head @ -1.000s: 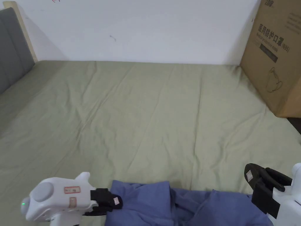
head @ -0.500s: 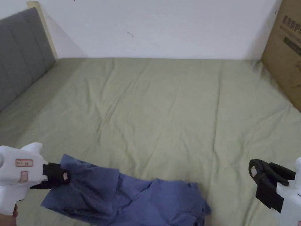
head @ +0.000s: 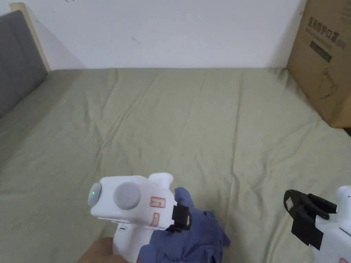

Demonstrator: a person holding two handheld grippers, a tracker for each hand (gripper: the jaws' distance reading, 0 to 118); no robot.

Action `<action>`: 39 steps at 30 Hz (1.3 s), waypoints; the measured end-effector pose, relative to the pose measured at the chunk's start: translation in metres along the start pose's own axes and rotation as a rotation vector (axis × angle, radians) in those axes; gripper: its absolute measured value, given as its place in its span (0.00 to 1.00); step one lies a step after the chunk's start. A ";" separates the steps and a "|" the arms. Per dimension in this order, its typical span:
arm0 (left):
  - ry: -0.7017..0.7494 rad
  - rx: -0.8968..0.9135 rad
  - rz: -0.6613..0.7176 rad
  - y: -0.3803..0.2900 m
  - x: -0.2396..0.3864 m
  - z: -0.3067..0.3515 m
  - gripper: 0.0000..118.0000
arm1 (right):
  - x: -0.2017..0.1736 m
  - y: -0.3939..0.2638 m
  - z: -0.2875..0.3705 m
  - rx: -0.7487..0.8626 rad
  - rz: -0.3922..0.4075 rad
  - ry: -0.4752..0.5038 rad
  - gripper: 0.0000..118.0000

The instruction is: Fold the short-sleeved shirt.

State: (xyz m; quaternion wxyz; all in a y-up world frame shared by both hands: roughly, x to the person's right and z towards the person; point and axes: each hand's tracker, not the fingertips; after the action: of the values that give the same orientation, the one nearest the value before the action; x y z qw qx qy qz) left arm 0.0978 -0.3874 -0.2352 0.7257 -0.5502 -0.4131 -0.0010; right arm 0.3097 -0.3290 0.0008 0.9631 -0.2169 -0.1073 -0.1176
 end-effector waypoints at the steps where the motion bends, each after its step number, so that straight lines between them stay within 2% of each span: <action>1: -0.006 -0.030 -0.022 -0.001 0.005 -0.014 0.08 | 0.003 0.000 0.001 0.001 -0.005 -0.006 0.00; 2: -0.008 -0.042 -0.047 0.000 0.007 -0.032 0.10 | 0.007 -0.001 0.002 0.004 -0.008 -0.013 0.00; 3: 0.016 -0.079 -0.037 0.001 0.008 -0.048 0.19 | 0.010 -0.001 0.003 0.002 -0.015 -0.022 0.00; 4: 0.004 -0.109 -0.021 0.000 0.007 -0.056 0.36 | 0.013 -0.002 0.003 0.001 -0.020 -0.024 0.00; 5: -0.051 -0.131 -0.001 -0.003 0.004 -0.064 0.44 | 0.016 -0.002 0.004 0.001 -0.029 -0.027 0.00; 7: -0.103 -0.128 0.119 -0.006 -0.007 -0.066 0.50 | 0.020 -0.002 0.007 -0.001 -0.034 -0.029 0.00; 8: -0.100 -0.115 0.143 -0.006 -0.011 -0.062 0.55 | 0.021 -0.003 0.008 0.000 -0.032 -0.032 0.00; 10: -0.098 -0.065 0.149 -0.008 -0.019 -0.047 0.56 | 0.024 -0.004 0.008 0.003 -0.026 -0.040 0.00; 14: -0.034 0.080 0.167 -0.018 -0.029 -0.015 0.55 | 0.028 -0.008 0.002 -0.003 -0.055 -0.033 0.00; 15: -0.033 0.122 0.159 -0.025 -0.029 -0.007 0.52 | 0.027 -0.008 0.002 -0.007 -0.063 -0.029 0.00; 16: -0.022 0.173 0.136 -0.032 -0.026 -0.001 0.37 | 0.027 -0.009 0.002 -0.009 -0.066 -0.026 0.00; 18: 0.080 0.166 -0.005 -0.046 -0.010 -0.005 0.10 | 0.026 -0.011 0.001 -0.008 -0.062 -0.025 0.00; 19: 0.128 0.117 -0.068 -0.052 -0.005 -0.015 0.07 | 0.025 -0.011 -0.001 -0.010 -0.056 -0.028 0.00; 21: 0.068 0.053 -0.092 -0.063 0.005 -0.037 0.06 | 0.026 -0.012 -0.003 -0.014 -0.062 -0.023 0.00; 23: 0.018 0.002 -0.041 -0.070 0.010 -0.059 0.06 | 0.026 -0.013 -0.003 -0.016 -0.079 -0.015 0.00; 27: 0.128 0.004 -0.121 -0.079 0.026 -0.107 0.06 | 0.024 -0.015 -0.002 -0.024 -0.073 -0.022 0.00; 28: 0.109 0.007 -0.113 -0.079 0.025 -0.111 0.06 | 0.024 -0.016 -0.001 -0.027 -0.073 -0.021 0.00; 33: 0.075 0.029 -0.085 -0.072 0.037 -0.089 0.06 | 0.029 -0.016 0.002 -0.034 -0.064 -0.035 0.00; 35: 0.000 0.054 -0.073 -0.069 0.039 -0.070 0.06 | 0.032 -0.015 0.003 -0.031 -0.070 -0.036 0.00; 37: -0.026 0.122 -0.065 -0.059 0.045 -0.047 0.06 | 0.032 -0.015 0.002 -0.026 -0.072 -0.044 0.00; 39: -0.002 0.199 -0.114 -0.046 0.051 -0.036 0.06 | 0.034 -0.015 0.000 -0.025 -0.086 -0.045 0.00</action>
State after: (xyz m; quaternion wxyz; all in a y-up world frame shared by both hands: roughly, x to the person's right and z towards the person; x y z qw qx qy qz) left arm 0.1321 -0.4106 -0.1699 0.7752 -0.4508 -0.4426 -0.0008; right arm 0.3380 -0.3477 0.0155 0.9517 -0.2268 -0.1368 -0.1554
